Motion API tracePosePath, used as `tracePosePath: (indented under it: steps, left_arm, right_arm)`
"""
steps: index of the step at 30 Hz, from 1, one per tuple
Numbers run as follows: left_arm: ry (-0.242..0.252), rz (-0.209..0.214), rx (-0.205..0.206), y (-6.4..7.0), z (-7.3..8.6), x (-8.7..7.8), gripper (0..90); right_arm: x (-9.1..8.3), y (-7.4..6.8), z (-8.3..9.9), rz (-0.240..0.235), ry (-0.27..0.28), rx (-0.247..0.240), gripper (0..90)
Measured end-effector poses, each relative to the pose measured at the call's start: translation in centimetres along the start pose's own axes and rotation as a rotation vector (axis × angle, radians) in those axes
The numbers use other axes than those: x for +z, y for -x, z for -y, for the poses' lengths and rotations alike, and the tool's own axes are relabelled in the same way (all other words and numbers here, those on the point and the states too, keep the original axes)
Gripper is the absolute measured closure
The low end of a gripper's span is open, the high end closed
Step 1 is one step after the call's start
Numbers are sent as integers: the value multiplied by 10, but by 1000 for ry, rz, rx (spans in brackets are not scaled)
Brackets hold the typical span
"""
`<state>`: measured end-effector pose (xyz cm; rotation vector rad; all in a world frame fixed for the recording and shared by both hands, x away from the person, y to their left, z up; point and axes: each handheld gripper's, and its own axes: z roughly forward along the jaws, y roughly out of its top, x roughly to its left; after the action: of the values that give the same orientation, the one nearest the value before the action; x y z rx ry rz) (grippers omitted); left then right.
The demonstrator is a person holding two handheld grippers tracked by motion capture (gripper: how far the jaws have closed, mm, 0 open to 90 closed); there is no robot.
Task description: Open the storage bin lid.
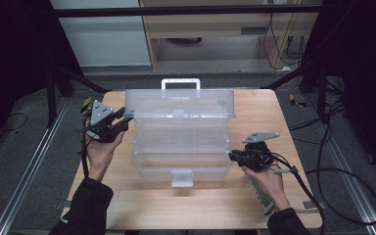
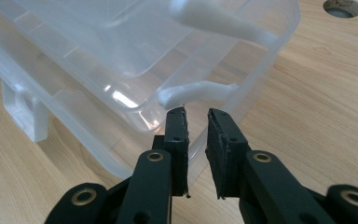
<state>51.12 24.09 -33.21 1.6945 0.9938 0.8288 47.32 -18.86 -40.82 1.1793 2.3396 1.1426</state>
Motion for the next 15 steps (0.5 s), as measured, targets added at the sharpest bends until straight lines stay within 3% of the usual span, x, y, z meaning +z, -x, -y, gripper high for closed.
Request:
tracePosePath:
  steps: [15]
  left_arm:
    - [-7, -46, 7, -8, -20, 19, 717]
  right_arm:
    - [0, 0, 0, 2, -1, 5, 781]
